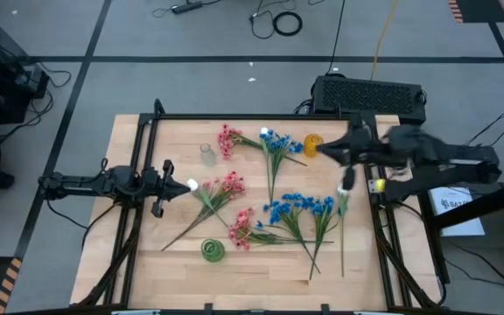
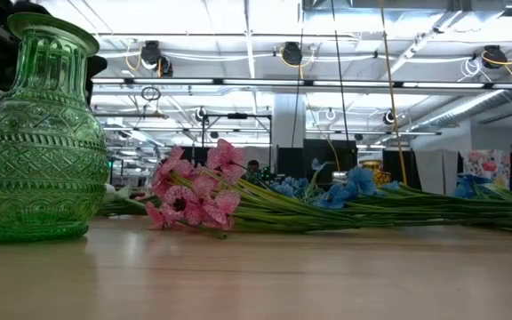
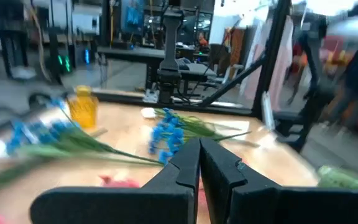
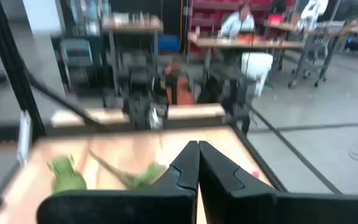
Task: Sort flowers into vase by color
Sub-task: Put the top left blue flowers into the yellow vase
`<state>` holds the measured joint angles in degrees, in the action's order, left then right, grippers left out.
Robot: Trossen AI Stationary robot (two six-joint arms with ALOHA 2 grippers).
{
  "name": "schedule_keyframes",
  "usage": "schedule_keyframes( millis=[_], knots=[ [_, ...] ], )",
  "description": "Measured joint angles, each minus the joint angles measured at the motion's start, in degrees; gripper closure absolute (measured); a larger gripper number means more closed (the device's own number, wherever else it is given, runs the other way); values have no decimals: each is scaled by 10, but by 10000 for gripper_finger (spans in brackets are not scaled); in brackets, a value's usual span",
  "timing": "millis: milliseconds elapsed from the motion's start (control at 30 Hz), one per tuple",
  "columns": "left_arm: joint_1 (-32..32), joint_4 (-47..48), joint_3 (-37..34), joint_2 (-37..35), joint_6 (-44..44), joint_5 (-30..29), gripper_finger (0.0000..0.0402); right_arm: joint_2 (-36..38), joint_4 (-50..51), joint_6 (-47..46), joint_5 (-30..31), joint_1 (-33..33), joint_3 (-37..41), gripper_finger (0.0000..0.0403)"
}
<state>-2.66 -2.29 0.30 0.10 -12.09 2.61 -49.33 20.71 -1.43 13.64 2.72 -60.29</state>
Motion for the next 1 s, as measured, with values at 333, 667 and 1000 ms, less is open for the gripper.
schedule_keyframes(
  millis=[333, 667, 1000],
  knots=[
    [0, 14, 33, 7, -39, -97, 384, -117, -100, -87, -3, 14, 103, 335],
    [0, 109, 227, 108, 5, -106, 393, -223, -234, -159, -4, 49, 170, 252],
    [0, 205, 401, 283, 22, -109, 394, -318, -343, -116, -5, 76, 170, 163]
  ],
)
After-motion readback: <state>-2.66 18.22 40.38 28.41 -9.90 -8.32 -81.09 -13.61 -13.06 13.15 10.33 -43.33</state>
